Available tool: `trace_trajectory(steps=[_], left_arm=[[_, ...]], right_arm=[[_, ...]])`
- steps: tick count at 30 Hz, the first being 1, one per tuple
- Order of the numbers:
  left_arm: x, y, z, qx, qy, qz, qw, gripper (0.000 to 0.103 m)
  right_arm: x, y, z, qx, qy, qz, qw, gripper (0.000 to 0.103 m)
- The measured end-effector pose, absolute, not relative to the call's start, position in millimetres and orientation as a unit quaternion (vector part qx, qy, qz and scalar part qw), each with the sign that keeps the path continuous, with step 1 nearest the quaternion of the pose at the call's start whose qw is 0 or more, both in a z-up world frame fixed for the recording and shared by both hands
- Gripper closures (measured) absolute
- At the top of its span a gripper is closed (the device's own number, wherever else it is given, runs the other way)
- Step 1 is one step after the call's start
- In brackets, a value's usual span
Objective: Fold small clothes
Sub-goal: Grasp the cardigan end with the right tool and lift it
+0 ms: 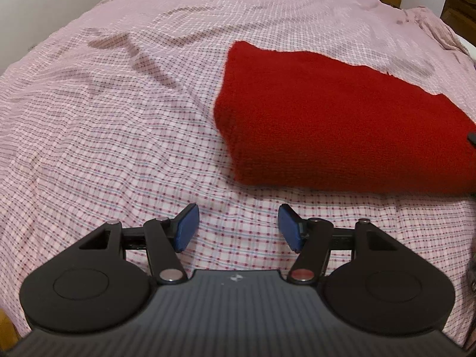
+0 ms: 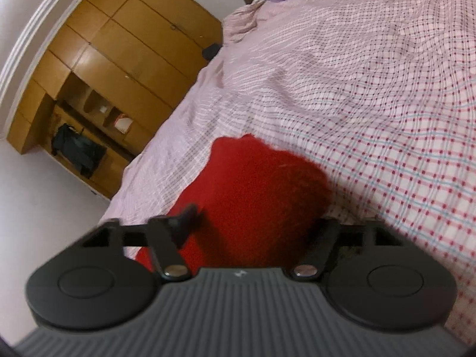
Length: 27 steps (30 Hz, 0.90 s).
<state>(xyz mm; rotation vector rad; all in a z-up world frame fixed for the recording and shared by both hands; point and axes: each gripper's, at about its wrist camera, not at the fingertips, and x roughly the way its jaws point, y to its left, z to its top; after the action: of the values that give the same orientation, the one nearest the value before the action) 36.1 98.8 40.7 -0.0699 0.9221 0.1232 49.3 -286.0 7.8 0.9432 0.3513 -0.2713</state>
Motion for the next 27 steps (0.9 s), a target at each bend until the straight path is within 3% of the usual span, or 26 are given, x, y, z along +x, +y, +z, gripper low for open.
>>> trace_trajectory(steps=[5,27], left_arm=[[32,109,46,-0.036,0.436,0.068,0.897,0.036],[15,152,59,-0.068,0.413,0.093,0.904,0.036]], right_arm=[[48,-278,32,0.401,0.151,-0.100,0.898,0.069],[75,-186,125,0.199,0.119,-0.012,0.973,0.070]])
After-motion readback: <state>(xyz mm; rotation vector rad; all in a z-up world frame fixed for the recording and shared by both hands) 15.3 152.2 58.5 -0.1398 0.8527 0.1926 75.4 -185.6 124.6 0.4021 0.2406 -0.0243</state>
